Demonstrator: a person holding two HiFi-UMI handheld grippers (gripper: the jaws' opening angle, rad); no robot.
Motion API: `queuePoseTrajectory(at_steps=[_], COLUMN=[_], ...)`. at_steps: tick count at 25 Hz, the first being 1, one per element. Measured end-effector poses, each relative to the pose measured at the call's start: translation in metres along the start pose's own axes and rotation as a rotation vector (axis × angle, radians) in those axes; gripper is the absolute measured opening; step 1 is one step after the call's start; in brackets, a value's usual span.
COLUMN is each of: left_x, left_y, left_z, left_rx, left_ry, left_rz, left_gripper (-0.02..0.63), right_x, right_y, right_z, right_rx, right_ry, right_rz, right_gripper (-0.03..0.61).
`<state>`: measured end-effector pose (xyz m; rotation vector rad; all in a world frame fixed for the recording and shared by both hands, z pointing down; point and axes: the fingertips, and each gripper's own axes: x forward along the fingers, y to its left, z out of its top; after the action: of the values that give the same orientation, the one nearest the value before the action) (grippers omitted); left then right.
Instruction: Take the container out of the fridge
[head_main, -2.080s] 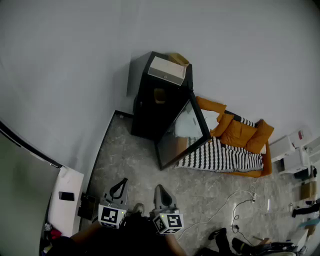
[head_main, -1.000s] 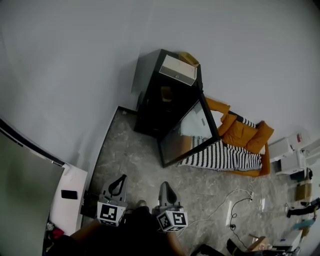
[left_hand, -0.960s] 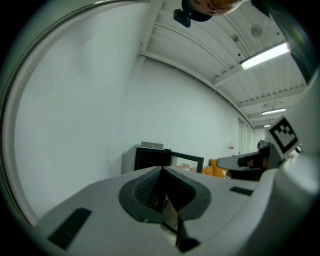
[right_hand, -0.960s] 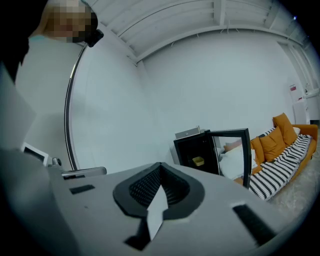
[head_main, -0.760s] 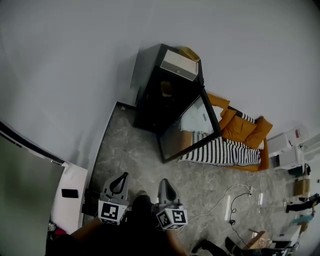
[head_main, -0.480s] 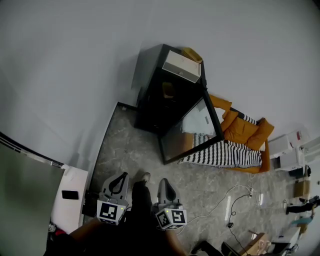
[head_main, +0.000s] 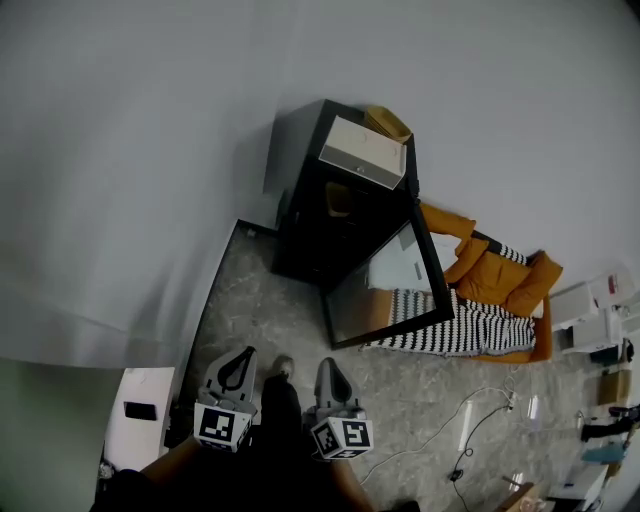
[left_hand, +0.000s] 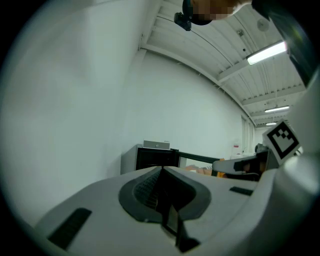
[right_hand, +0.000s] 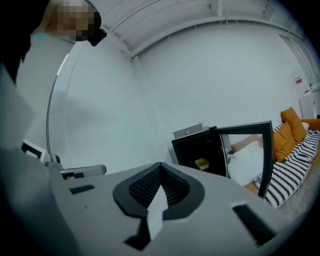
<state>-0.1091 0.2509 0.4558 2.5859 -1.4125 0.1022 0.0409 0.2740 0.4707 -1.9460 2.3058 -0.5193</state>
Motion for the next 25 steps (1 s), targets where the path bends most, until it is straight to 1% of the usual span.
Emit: queuePoseTrajectory(at_steps=[7, 10, 12, 16, 18, 21, 25], left_x=[0.098, 0.136, 0.160, 0.194, 0.211, 0.228, 0.246], left_y=[0.002, -0.002, -0.003, -0.008, -0.006, -0.002, 0.009], left_z=[0.018, 0.022, 0.028, 0.033, 0.037, 0.043, 0.049], left_rx=[0.006, -0.006, 0.012, -0.012, -0.011, -0.010, -0.015], left_ry=[0.006, 0.021, 0.007, 0.031, 0.029, 0.021, 0.028], left_rz=[0.032, 0.027, 0.030, 0.034, 0.038, 0.036, 0.029], left_gripper=[0.005, 0.005, 0.005, 0.005, 0.005, 0.005, 0.005], right_x=[0.080, 0.113, 0.134, 0.173, 0.192, 0.213, 0.235], right_y=[-0.061, -0.086, -0.103, -0.130, -0.139, -0.146, -0.152], right_z=[0.031, 0.042, 0.047, 0.055, 0.062, 0.066, 0.065], right_rx=[0.003, -0.008, -0.017, -0.009, -0.019, -0.026, -0.001], right_ry=[0.032, 0.038, 0.043, 0.055, 0.047, 0.053, 0.072], right_rz=[0.031, 0.050, 0.056, 0.060, 0.070, 0.077, 0.063], right_gripper=[-0.003, -0.003, -0.003, -0.003, -0.003, -0.003, -0.003])
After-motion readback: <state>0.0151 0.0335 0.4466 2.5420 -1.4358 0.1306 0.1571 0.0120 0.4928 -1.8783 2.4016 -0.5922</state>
